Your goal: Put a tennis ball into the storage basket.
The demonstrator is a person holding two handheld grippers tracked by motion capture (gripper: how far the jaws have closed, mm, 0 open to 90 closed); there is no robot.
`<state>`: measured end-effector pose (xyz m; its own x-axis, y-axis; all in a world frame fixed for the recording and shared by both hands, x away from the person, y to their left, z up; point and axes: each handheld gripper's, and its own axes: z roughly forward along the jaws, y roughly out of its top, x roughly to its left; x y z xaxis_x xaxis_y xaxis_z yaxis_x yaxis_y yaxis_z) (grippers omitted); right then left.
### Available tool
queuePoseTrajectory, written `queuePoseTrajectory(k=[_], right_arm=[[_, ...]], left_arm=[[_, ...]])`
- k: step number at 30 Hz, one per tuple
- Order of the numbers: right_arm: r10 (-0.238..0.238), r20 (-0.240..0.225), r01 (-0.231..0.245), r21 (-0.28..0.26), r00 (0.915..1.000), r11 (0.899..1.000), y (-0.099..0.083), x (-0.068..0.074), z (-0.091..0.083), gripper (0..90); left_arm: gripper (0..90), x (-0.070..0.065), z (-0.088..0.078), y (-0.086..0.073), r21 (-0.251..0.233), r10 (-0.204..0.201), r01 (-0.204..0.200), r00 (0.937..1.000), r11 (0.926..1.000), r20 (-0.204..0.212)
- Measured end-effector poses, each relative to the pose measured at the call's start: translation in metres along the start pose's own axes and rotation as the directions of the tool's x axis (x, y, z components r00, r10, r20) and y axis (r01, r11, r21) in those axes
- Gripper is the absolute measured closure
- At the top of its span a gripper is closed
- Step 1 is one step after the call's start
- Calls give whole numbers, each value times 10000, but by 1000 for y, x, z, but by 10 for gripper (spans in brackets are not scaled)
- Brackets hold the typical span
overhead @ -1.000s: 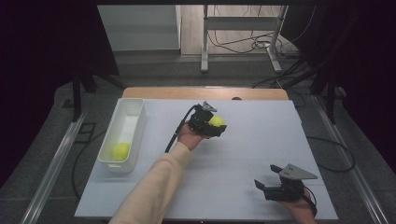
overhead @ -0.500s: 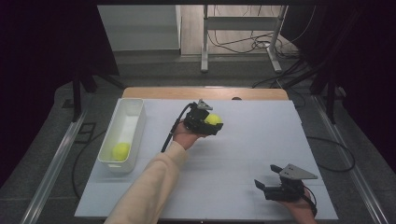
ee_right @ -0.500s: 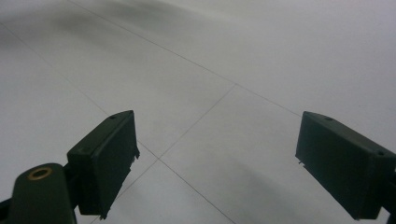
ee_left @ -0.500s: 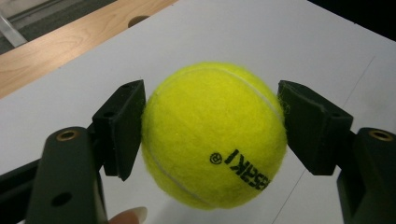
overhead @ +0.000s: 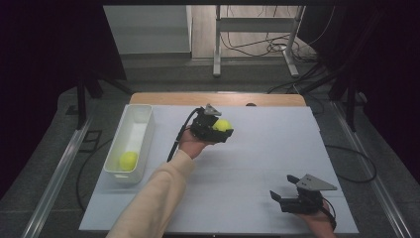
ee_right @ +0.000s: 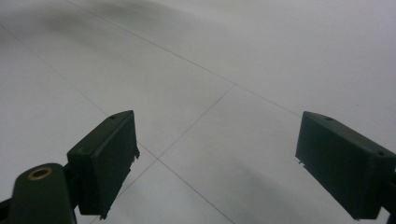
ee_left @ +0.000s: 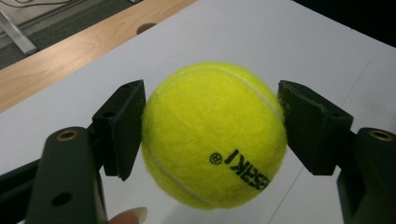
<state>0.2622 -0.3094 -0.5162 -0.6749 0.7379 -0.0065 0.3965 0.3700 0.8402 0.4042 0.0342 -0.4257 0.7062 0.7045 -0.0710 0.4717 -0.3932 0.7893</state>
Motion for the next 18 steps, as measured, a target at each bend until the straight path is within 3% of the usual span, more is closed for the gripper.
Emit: queuePoseTrajectory(k=[18], right_arm=[[45,24,-45,-52,10000,10000,0,0,0,132]], left_arm=[[277,11,-17,-2,-210,-32,26,9996,9998,-268]])
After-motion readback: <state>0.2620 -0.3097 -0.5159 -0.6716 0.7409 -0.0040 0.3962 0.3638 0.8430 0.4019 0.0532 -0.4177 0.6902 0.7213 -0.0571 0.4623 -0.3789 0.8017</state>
